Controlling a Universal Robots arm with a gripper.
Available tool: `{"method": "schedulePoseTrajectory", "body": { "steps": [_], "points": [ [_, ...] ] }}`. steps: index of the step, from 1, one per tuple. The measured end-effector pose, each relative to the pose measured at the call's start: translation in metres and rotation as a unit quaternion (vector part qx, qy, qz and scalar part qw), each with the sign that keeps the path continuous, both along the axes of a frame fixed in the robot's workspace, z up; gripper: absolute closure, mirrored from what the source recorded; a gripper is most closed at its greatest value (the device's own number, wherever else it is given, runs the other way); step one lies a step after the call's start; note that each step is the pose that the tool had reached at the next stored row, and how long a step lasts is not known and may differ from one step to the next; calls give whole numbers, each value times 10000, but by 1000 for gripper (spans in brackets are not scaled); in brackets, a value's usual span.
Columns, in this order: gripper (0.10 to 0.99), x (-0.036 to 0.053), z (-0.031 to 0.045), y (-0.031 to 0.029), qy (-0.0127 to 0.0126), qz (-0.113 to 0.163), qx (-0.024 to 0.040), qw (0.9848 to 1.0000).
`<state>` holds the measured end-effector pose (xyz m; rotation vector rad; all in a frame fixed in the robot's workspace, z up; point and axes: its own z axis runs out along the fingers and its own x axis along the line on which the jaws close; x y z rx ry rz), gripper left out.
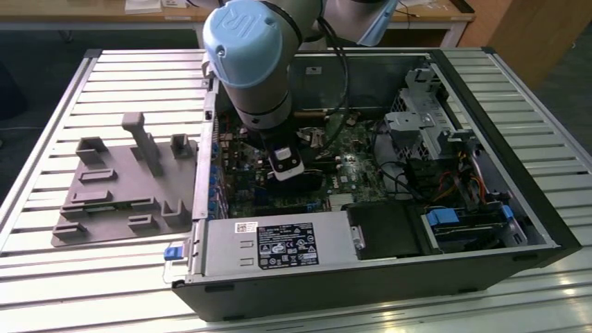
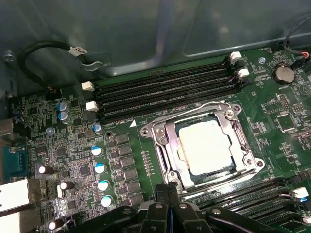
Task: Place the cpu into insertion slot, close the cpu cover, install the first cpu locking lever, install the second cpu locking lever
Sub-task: 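Install the second cpu locking lever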
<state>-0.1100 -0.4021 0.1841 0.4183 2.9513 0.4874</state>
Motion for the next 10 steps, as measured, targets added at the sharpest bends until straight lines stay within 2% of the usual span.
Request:
{"method": "schedulePoseTrajectory", "body": {
  "steps": [4, 7, 10],
  "points": [
    [984, -1, 66, 2, 0, 0, -3, 10000],
    [984, 0, 65, 2, 0, 0, -18, 10000],
    [984, 0, 33, 3, -1, -1, -20, 10000]
  ]
}}
